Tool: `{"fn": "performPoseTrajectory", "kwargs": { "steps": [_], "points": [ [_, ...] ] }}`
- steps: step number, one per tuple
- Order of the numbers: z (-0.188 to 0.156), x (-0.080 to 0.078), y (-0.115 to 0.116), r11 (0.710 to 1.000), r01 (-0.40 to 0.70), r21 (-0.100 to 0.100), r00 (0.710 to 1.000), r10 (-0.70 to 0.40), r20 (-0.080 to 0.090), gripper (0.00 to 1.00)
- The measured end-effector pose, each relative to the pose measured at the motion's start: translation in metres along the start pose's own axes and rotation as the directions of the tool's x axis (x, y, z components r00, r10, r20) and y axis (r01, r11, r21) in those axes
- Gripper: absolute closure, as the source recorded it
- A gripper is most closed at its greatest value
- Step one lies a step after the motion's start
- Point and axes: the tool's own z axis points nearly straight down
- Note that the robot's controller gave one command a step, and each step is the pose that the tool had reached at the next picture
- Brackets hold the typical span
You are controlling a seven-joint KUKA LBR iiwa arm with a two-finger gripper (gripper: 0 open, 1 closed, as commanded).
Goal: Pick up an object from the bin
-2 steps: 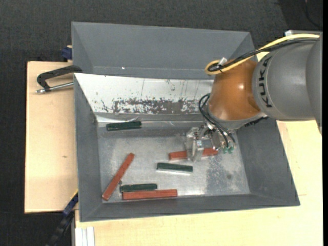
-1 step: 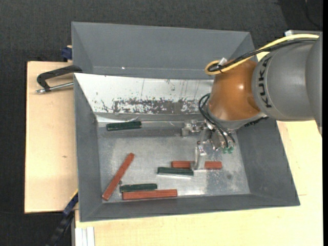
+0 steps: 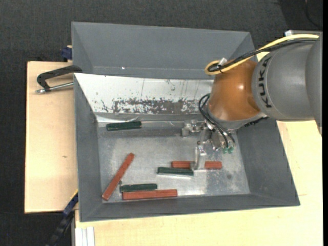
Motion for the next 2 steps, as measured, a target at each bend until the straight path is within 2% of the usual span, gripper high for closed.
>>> {"fn": "performPoseTrajectory", "kwargs": {
  "steps": [1,2],
  "points": [
    [-0.0018,0.0635,0.0698,1.000,0.004,-0.001,1.000,-0.004,0.001,1.00],
    [-0.0018,0.0635,0.0697,1.000,0.004,-0.001,1.000,-0.004,0.001,1.00]
  ]
}}
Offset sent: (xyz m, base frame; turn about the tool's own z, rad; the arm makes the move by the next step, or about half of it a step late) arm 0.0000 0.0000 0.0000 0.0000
